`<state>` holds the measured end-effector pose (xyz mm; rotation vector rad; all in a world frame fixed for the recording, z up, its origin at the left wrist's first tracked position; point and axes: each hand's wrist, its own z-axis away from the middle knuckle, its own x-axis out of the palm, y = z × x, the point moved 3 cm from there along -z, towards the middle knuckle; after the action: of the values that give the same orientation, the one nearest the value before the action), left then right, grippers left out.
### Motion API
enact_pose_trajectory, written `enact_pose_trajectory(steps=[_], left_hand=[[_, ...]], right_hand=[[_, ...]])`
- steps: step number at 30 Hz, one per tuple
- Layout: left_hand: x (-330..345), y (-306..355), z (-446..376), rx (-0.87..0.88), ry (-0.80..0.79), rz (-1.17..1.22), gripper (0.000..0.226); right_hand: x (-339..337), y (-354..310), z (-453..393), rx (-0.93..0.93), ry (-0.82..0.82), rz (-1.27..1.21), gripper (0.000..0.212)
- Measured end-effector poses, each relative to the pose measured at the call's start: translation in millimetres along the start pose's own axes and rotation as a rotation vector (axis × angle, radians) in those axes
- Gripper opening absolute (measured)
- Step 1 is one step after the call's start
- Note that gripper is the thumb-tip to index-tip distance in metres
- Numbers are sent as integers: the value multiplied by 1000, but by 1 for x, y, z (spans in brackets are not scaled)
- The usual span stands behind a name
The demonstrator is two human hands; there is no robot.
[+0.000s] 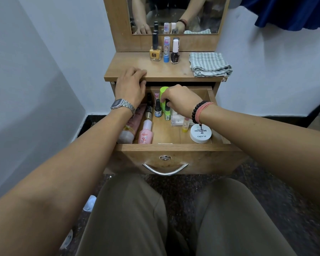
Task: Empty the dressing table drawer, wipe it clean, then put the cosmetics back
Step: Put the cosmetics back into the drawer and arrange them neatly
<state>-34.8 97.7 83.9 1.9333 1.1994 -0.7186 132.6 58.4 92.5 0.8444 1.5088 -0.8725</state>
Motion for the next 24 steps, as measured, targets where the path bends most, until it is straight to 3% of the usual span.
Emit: enact_pose_trajectory(steps=[11,16,19,24], left_hand=[[0,0,1,-3,-5,1,35],[0,0,1,-3,-4,-4,35],[0,-1,0,-6,-5,1,36],[1,-2,-1,-8,-2,-12,36]], right_hand=[[-6,-1,3,-32,60,14,29],[-38,4,-9,-64,309,-48,23],[-62,20,-25,-17,444,-47,35],[-75,45,-56,108,410,-14,50]])
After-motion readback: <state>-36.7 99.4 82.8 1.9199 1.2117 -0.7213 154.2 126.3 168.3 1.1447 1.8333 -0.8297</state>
